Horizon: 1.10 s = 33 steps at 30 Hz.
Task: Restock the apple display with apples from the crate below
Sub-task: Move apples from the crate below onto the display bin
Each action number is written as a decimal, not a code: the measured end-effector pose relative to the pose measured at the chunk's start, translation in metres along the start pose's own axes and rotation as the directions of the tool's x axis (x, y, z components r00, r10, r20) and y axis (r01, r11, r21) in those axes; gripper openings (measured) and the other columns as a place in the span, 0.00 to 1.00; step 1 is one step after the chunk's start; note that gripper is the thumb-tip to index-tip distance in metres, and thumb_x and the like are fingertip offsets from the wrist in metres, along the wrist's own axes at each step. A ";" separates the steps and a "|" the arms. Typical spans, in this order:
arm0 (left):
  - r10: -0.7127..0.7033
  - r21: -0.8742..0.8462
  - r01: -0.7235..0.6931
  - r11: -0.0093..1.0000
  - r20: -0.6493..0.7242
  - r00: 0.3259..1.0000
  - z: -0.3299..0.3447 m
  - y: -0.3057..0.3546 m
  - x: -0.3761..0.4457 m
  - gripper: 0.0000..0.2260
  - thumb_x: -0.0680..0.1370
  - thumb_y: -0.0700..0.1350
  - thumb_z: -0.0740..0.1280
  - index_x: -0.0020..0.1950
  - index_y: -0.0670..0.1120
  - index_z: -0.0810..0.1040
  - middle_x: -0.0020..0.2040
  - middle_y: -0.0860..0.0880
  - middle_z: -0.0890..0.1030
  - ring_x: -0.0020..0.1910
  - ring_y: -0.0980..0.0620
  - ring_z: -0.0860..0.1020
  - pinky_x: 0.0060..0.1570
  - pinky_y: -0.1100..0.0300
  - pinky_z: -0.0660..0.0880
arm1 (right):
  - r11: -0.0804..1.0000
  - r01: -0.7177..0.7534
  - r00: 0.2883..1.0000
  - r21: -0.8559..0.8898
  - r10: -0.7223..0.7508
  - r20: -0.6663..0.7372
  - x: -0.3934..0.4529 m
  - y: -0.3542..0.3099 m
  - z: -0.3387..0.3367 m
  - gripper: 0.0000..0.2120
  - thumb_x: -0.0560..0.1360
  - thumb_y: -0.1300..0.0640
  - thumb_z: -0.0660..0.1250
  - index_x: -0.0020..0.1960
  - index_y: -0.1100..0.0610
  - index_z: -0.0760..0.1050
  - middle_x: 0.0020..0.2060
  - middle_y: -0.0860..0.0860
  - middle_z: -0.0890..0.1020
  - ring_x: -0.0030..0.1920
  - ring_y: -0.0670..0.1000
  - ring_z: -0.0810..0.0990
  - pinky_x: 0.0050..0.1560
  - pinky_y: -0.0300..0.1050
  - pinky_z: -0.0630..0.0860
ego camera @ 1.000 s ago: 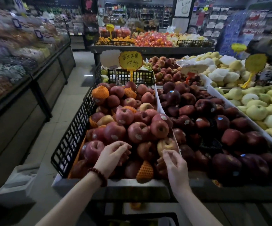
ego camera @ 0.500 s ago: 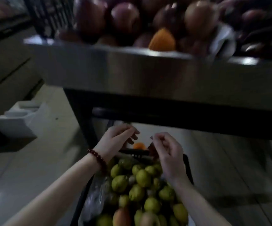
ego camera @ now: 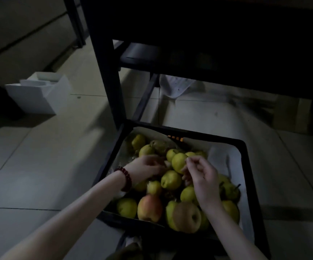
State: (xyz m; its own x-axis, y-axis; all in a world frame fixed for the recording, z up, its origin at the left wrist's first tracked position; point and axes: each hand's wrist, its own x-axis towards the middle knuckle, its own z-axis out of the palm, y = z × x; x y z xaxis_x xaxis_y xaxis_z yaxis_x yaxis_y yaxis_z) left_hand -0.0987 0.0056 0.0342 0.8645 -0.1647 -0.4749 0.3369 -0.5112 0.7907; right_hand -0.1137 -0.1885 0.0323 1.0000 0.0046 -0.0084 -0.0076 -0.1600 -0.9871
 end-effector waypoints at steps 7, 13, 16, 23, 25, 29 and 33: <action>-0.331 0.650 0.073 0.756 0.284 0.900 0.031 -0.050 0.008 0.31 0.68 0.50 0.75 0.68 0.48 0.67 0.68 0.48 0.73 0.63 0.47 0.73 0.65 0.53 0.71 | 0.999 -0.005 1.000 0.047 0.005 -0.004 0.001 0.003 -0.010 0.09 0.79 0.58 0.64 0.43 0.58 0.78 0.34 0.58 0.81 0.33 0.55 0.79 0.31 0.51 0.77; -0.238 0.679 0.003 0.734 0.253 0.938 0.048 -0.062 0.012 0.37 0.66 0.46 0.77 0.71 0.46 0.63 0.66 0.47 0.74 0.65 0.47 0.73 0.62 0.54 0.73 | 1.000 -0.013 1.000 0.029 0.013 -0.009 0.000 0.017 -0.017 0.08 0.79 0.59 0.64 0.43 0.56 0.78 0.34 0.56 0.81 0.32 0.52 0.79 0.28 0.42 0.76; -0.186 0.635 -0.015 0.772 0.249 0.951 0.039 -0.065 0.015 0.32 0.66 0.49 0.76 0.68 0.51 0.68 0.63 0.49 0.76 0.61 0.48 0.74 0.56 0.58 0.73 | 0.999 -0.043 0.999 0.029 0.043 -0.003 -0.002 0.022 -0.019 0.08 0.79 0.59 0.63 0.43 0.56 0.78 0.33 0.55 0.81 0.32 0.50 0.80 0.28 0.41 0.76; -0.165 0.263 0.146 0.954 0.050 0.985 0.009 -0.048 0.010 0.34 0.67 0.53 0.74 0.71 0.55 0.65 0.66 0.52 0.73 0.60 0.52 0.75 0.56 0.61 0.75 | 0.996 -0.087 0.994 0.021 0.089 -0.071 0.007 0.021 -0.047 0.07 0.79 0.58 0.63 0.47 0.60 0.78 0.36 0.55 0.81 0.32 0.49 0.78 0.30 0.44 0.75; -0.169 0.107 0.163 0.981 0.047 0.985 0.007 -0.044 0.007 0.34 0.67 0.49 0.75 0.71 0.53 0.67 0.65 0.50 0.74 0.56 0.53 0.76 0.51 0.61 0.79 | 0.993 -0.116 0.992 -0.019 0.115 -0.055 0.004 0.022 -0.055 0.07 0.79 0.57 0.64 0.48 0.59 0.78 0.37 0.54 0.82 0.35 0.50 0.80 0.33 0.45 0.77; -0.186 -0.032 0.187 0.982 0.029 0.982 0.008 -0.041 0.003 0.34 0.68 0.46 0.75 0.71 0.50 0.66 0.58 0.51 0.71 0.50 0.56 0.74 0.30 0.72 0.75 | 0.935 -0.238 0.962 -0.263 0.265 0.069 -0.015 0.025 -0.055 0.11 0.76 0.47 0.67 0.53 0.53 0.76 0.45 0.50 0.81 0.47 0.53 0.81 0.45 0.50 0.79; -0.192 -0.086 0.192 0.978 0.005 0.981 0.009 -0.041 0.000 0.38 0.63 0.50 0.78 0.71 0.50 0.67 0.60 0.49 0.73 0.53 0.53 0.76 0.41 0.64 0.80 | 0.681 -0.124 0.913 -0.722 0.364 0.186 -0.053 0.052 -0.034 0.37 0.64 0.28 0.67 0.66 0.47 0.67 0.60 0.48 0.73 0.61 0.55 0.76 0.52 0.49 0.75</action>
State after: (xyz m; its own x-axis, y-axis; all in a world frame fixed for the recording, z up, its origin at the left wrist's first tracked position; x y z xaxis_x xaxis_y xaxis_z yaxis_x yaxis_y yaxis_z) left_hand -0.1161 0.0186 -0.0013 0.7821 -0.0674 -0.6195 0.5271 -0.4588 0.7153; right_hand -0.1666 -0.2302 -0.0128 0.9089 0.1299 -0.3963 -0.1246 -0.8223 -0.5552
